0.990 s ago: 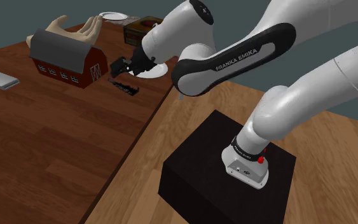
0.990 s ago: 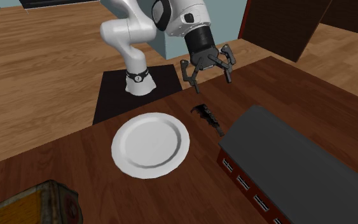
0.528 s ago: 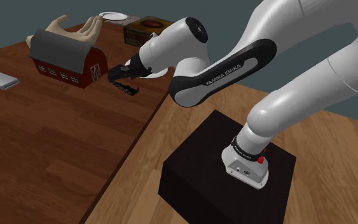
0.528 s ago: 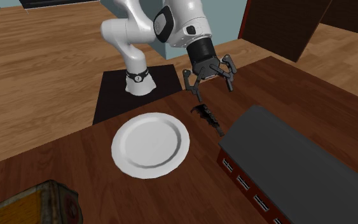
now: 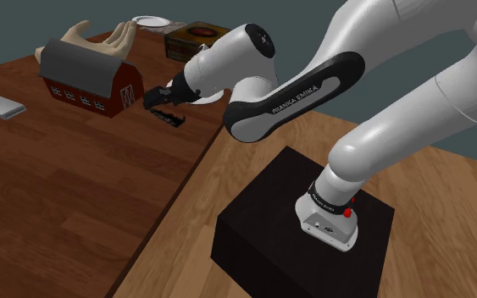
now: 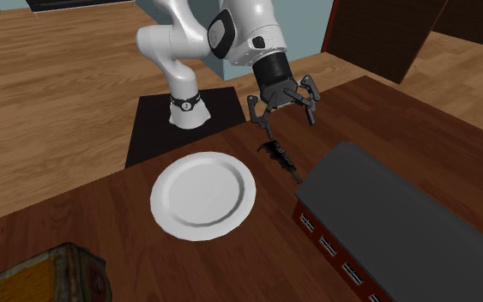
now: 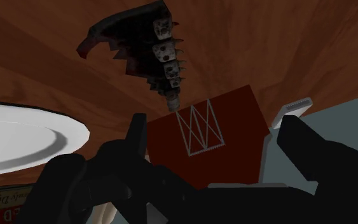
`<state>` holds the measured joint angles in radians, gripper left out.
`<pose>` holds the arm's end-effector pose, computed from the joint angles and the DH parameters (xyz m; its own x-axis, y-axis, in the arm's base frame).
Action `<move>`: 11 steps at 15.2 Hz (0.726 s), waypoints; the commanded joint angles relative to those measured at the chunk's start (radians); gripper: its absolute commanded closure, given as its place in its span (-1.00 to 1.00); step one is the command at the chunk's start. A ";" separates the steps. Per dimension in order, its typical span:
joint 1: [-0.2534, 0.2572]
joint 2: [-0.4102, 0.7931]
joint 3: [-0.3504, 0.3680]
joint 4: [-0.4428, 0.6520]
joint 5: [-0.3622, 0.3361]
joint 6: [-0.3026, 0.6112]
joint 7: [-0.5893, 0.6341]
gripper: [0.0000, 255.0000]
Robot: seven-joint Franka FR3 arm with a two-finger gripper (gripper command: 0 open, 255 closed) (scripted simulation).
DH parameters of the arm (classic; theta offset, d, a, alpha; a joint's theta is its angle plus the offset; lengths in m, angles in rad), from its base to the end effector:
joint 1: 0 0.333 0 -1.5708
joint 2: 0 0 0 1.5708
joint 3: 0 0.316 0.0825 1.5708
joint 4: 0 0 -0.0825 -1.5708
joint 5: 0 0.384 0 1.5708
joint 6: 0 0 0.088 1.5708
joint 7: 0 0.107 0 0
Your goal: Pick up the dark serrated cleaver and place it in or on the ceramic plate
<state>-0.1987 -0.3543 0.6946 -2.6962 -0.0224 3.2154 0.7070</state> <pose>0.3904 0.2181 0.4115 0.7064 -0.1984 0.6795 -0.0112 -0.9629 -0.2695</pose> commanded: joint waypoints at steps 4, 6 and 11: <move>0.000 0.000 0.000 0.000 0.000 0.000 0.000 1.00; 0.000 0.000 0.000 0.000 0.000 0.000 0.000 1.00; 0.000 0.000 0.000 0.000 0.000 0.000 0.000 -1.00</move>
<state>-0.1987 -0.3543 0.6946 -2.6962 -0.0224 3.2154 0.7070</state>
